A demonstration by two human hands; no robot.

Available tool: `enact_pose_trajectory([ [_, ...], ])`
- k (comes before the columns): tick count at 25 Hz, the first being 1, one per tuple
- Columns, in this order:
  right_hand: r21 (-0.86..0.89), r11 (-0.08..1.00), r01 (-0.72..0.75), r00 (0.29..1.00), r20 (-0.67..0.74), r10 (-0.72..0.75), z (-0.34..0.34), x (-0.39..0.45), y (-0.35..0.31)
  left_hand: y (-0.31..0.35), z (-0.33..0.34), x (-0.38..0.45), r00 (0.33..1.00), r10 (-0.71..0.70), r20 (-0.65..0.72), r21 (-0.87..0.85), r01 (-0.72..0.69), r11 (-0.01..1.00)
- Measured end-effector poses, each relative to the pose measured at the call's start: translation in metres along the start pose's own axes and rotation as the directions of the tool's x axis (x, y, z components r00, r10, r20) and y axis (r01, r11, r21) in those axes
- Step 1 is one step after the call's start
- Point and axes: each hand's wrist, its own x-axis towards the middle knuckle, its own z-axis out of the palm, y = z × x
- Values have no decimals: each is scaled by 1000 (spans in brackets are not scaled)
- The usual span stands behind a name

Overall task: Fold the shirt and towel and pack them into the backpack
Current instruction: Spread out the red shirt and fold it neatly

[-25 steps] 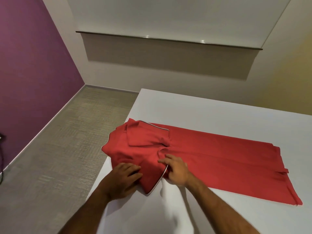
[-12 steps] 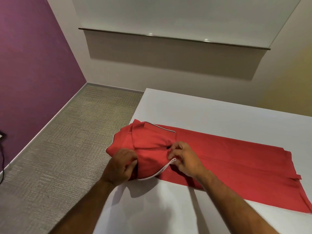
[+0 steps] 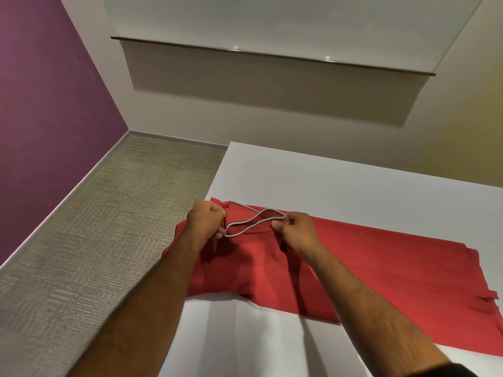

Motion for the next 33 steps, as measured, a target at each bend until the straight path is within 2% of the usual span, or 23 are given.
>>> enact_pose_trajectory([
  [3,-136,990,21,999,-27,-25,5,0,-2,-7,15,1,996,-94,10,-92,94,991],
  [5,-168,984,59,998,-28,-64,6,-1,-5,-10,18,4,994,-104,22,-169,107,980],
  [8,-129,979,158,986,-31,-163,5,-3,-8,-7,16,11,1000,-24,3,-166,24,986],
  [10,-135,951,278,959,-6,-282,2,-9,-8,-8,11,12,999,42,-6,-158,-42,987],
  [11,-169,913,372,927,25,-374,-1,-15,-6,-10,8,11,997,76,-3,-147,-76,986],
  [13,-268,759,593,804,139,-579,-7,-31,1,-21,2,8,990,137,8,-118,-136,984],
  [14,-298,683,667,743,193,-641,-8,-39,8,-27,0,6,988,156,11,-114,-153,982],
  [15,-307,646,698,714,231,-661,-8,-45,16,-33,-1,3,988,156,15,-116,-153,981],
  [20,-292,719,630,776,226,-589,0,-53,34,-54,0,-7,998,56,34,-256,-46,966],
  [22,-268,747,608,794,194,-576,1,-53,29,-54,2,-8,996,45,82,-218,-26,976],
  [25,-247,775,582,813,179,-554,0,-51,25,-49,6,-12,983,99,153,-106,-83,991],
  [27,-238,789,566,824,175,-539,0,-48,25,-47,8,-12,980,126,153,-86,-114,990],
  [29,-225,796,562,827,166,-538,0,-46,24,-43,4,-10,982,141,125,-71,-133,989],
  [31,-232,786,573,819,166,-549,-2,-47,24,-39,-2,-11,984,133,120,-131,-117,984],
  [33,-294,707,643,765,201,-611,-5,-50,25,-38,-10,-17,983,99,155,-225,-63,972],
])
